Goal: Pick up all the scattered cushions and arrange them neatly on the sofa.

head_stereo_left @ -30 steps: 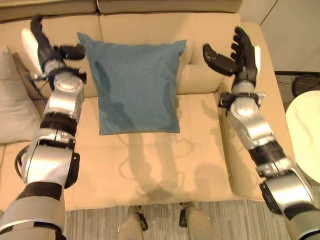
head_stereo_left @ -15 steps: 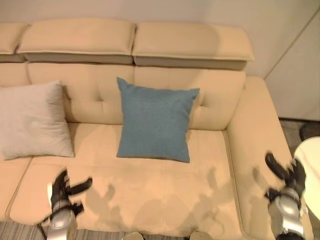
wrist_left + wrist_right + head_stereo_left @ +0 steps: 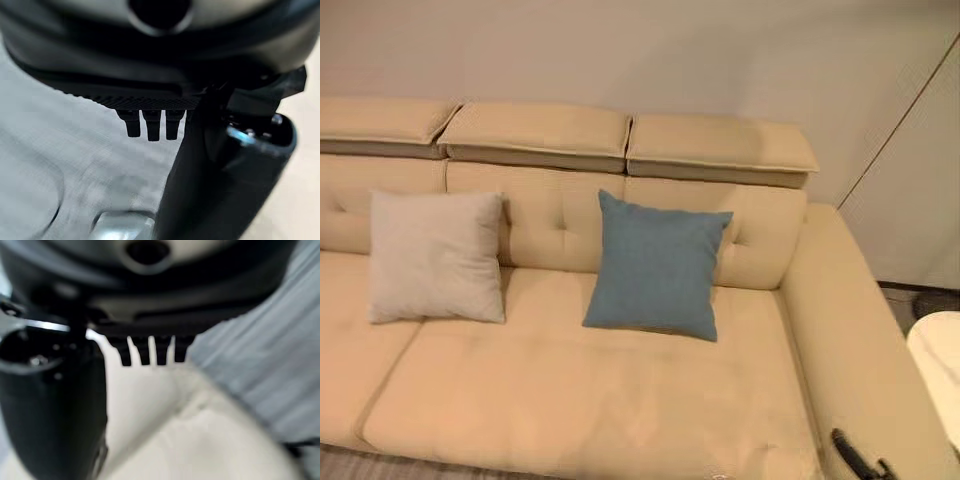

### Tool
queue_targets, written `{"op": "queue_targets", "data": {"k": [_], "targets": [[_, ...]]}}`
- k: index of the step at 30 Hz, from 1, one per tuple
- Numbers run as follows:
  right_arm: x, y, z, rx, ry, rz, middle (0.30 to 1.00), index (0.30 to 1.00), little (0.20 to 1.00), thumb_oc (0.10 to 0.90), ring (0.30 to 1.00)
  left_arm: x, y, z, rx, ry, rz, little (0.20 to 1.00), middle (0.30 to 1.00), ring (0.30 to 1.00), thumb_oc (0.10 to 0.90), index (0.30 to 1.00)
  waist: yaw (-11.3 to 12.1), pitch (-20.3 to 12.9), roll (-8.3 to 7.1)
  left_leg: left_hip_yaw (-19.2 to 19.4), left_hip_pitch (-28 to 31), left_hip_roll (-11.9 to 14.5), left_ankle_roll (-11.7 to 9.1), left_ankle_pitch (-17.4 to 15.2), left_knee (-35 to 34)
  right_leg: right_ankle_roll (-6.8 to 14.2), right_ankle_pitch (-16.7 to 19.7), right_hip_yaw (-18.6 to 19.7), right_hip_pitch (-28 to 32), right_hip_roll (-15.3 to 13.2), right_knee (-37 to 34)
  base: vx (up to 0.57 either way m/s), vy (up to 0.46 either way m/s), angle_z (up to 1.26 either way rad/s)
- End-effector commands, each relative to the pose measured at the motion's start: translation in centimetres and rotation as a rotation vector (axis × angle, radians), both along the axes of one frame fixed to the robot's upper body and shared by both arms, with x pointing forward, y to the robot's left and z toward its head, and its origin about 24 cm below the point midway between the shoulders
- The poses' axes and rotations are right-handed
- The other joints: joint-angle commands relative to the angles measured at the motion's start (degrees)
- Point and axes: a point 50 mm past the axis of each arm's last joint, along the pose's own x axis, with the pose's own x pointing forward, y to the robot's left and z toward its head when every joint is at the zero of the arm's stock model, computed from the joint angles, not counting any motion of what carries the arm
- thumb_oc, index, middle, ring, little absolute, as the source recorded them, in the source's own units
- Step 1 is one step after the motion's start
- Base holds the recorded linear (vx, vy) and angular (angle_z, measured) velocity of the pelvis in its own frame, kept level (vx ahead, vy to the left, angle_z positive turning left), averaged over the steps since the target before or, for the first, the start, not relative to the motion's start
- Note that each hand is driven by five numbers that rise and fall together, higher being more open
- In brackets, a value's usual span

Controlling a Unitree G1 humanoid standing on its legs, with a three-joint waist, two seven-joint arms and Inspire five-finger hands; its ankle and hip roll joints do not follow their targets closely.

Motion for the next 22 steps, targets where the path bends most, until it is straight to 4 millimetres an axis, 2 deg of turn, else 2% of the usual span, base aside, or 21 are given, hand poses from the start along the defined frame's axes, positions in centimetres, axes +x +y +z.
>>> {"op": "queue_targets", "data": {"k": [1, 4, 6, 8, 10, 11, 12, 14, 18, 21, 22], "targets": [[3.5, -2.6, 1.8, -0.102, -0.058, 0.059, 0.900, 0.900, 0.900, 0.800, 0.900, 1.4, -2.9, -0.6, -0.054, -0.005, -0.219, 0.900, 0.900, 0.900, 0.800, 0.900, 1.0, 5.6, 4.91, 1.3, 15.9, 3.2, -0.3, -7.0, -15.7, 3.2, -1.1, -0.6, -6.1, 3.2, -5.1, -0.54, 0.213, -0.11], [4.3, -1.2, 1.1, -0.053, -0.033, 0.126, 0.900, 0.900, 0.900, 0.800, 0.900, 2.5, -2.7, -0.4, -0.026, 0.009, -0.374, 0.900, 0.900, 0.900, 0.800, 0.900, 2.0, 7.4, 5.42, 2.2, 12.2, 3.1, 0.9, -4.2, -15.1, 1.6, -6.2, 1.5, -3.7, 3.6, 3.7, -0.50, 0.163, -0.32], [3.9, -0.4, 0.5, -0.027, 0.008, 0.177, 0.900, 0.900, 0.900, 0.800, 0.900, 2.2, -2.4, -0.3, -0.015, 0.039, -0.432, 0.900, 0.900, 0.900, 0.800, 0.900, 3.4, 6.6, 5.48, 3.0, 9.7, 2.5, 2.3, -3.1, -14.3, 0.0, -11.8, 3.6, -0.5, 5.1, 10.5, -0.37, 0.151, -0.40], [3.5, 0.2, 0.0, -0.007, 0.040, 0.212, 0.900, 0.900, 0.900, 0.800, 0.900, 2.4, -1.5, -0.1, 0.023, 0.056, -0.458, 0.900, 0.900, 0.900, 0.800, 0.900, 4.9, 4.9, 5.39, 4.4, 7.8, 2.2, 3.2, -1.9, -14.2, -0.7, -15.8, 3.8, 3.2, 7.1, 14.8, -0.30, 0.076, -0.40], [2.9, 1.0, -0.6, 0.034, 0.084, 0.219, 0.900, 0.900, 0.900, 0.800, 0.900, 2.9, -0.6, 0.1, 0.042, 0.042, -0.418, 0.900, 0.900, 0.900, 0.800, 0.900, 6.9, 3.4, 4.46, 6.4, 5.7, 1.8, 3.1, -1.0, -13.2, -0.9, -17.2, 1.7, 8.6, 8.6, 12.1, -0.22, -0.003, -0.50], [2.9, 1.0, -0.6, 0.034, 0.084, 0.219, 0.900, 0.900, 0.900, 0.800, 0.900, 2.9, -0.6, 0.1, 0.042, 0.042, -0.418, 0.900, 0.900, 0.900, 0.800, 0.900, 6.9, 3.4, 4.46, 6.4, 5.7, 1.8, 3.1, -1.0, -13.2, -0.9, -17.2, 1.7, 8.7, 8.6, 12.1, -0.21, -0.116, -0.87], [2.3, 2.2, -1.3, 0.079, 0.141, 0.279, 0.900, 0.900, 0.900, 0.800, 0.900, 3.5, 0.4, 0.5, 0.066, 0.012, -0.369, 0.900, 0.900, 0.900, 0.800, 0.900, 8.3, 2.8, 3.60, 7.0, 5.2, 1.6, 2.4, 0.1, -13.8, -1.8, -18.4, 0.5, 9.2, 10.5, 6.3, -0.16, -0.128, -0.80], [1.5, 2.5, -1.7, 0.093, 0.192, 0.308, 0.900, 0.900, 0.900, 0.800, 0.900, 4.2, 0.3, 0.6, 0.067, -0.033, -0.314, 0.900, 0.900, 0.900, 0.800, 0.900, 8.1, 1.6, 3.54, 7.7, 5.2, 1.6, 1.7, 0.8, -14.4, -1.2, -17.7, 0.2, 11.7, 11.6, -0.6, -0.15, -0.155, -0.54], [1.2, 3.7, -2.1, 0.143, 0.211, 0.338, 0.900, 0.900, 0.900, 0.800, 0.900, 4.8, -0.3, 0.6, 0.038, -0.084, -0.205, 0.900, 0.900, 0.900, 0.800, 0.900, 7.6, 0.4, 4.43, 8.4, 7.1, 2.4, 0.6, 3.6, -18.9, -1.4, -16.0, 0.6, 12.1, 13.0, -3.8, -0.04, -0.123, -0.08], [1.3, 4.3, -2.3, 0.163, 0.202, 0.344, 0.900, 0.900, 0.900, 0.800, 0.900, 5.1, -1.2, 0.4, 0.008, -0.094, -0.184, 0.900, 0.900, 0.900, 0.800, 0.900, 7.1, 0.0, 4.69, 8.2, 8.1, 2.6, 0.0, 5.5, -21.3, -1.7, -16.0, 0.0, 12.6, 13.9, -5.2, -0.05, -0.095, 0.04], [1.3, 4.9, -2.5, 0.180, 0.206, 0.365, 0.900, 0.900, 0.900, 0.800, 0.900, 5.6, -2.0, 0.2, -0.015, -0.109, -0.203, 0.900, 0.900, 0.900, 0.800, 0.900, 6.9, -0.5, 4.85, 8.1, 8.1, 2.9, -0.6, 6.9, -22.6, -1.9, -15.5, -0.5, 13.2, 14.5, -7.2, -0.06, -0.088, 0.13]]}}
